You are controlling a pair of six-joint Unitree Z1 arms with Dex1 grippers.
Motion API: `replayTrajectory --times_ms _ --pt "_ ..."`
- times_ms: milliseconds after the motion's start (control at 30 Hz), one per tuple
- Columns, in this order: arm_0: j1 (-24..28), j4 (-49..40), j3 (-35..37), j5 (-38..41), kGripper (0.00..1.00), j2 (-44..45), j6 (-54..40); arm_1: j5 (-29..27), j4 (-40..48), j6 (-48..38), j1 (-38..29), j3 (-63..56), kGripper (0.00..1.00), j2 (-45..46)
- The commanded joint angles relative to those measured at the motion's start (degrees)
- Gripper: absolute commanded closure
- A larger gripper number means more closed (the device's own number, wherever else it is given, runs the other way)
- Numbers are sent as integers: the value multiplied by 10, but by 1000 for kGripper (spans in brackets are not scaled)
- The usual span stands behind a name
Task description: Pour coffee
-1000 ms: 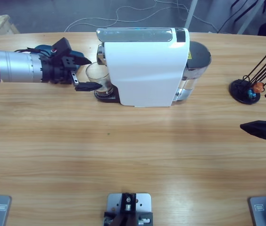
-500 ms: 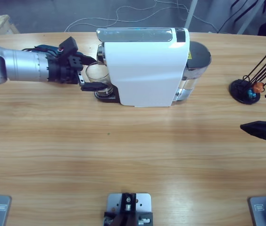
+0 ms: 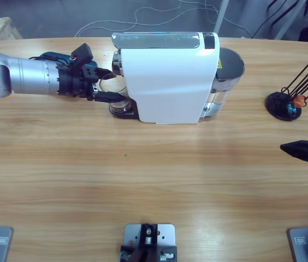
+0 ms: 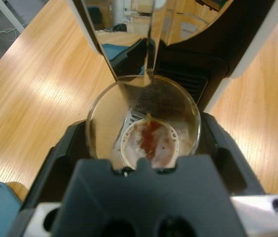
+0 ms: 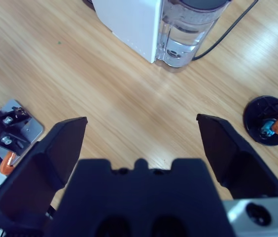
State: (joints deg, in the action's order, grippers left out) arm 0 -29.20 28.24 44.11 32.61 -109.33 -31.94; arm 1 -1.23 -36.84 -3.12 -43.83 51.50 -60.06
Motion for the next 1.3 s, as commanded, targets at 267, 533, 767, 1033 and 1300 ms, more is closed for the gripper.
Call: replayTrajectory --times_ms 267,533,767,1033,1300 --pt "52 7 -49 -1 1000 72 26 3 -7 1 -5 -9 0 18" --pt "143 6 -69 -218 1000 152 91 2 -4 1 -5 -14 0 25" --pt "224 8 -39 -288 1000 63 142 2 -6 1 -5 -20 0 19" --pt "224 38 5 -260 1000 -18 142 2 20 2 -5 -28 0 -16" --pt "193 40 27 -247 1000 -42 139 3 58 2 -5 -44 0 -41"
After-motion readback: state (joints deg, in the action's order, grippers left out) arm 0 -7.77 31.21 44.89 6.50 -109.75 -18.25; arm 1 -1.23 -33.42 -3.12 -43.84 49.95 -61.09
